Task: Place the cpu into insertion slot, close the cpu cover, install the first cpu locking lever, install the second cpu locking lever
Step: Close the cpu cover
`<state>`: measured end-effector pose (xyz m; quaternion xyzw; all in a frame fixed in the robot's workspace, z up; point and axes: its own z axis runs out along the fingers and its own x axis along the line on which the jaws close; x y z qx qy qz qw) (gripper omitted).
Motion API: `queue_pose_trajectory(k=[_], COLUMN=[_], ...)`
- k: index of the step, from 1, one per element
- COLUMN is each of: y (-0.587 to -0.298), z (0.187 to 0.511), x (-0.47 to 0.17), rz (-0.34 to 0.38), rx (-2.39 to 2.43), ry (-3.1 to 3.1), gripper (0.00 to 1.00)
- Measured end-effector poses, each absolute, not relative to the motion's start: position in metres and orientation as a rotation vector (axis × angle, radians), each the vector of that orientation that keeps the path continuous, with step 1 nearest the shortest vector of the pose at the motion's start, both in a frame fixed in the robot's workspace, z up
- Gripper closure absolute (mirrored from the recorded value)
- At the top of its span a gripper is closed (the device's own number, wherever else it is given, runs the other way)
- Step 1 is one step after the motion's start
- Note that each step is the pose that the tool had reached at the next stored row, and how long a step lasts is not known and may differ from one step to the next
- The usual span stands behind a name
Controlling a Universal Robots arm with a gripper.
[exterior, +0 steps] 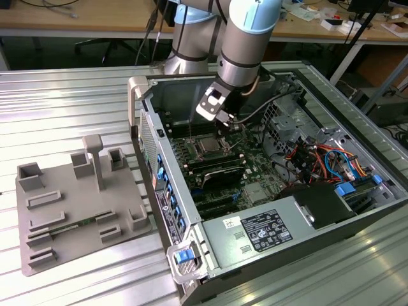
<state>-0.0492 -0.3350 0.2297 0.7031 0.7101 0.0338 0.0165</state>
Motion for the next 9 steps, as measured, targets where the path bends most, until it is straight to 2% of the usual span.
queue_pose_trajectory(k=[9], y=[-0.335], z=[0.246], x=[-0.028], rz=[0.083], rx=[2.199], ry=[2.22], gripper=[0.89])
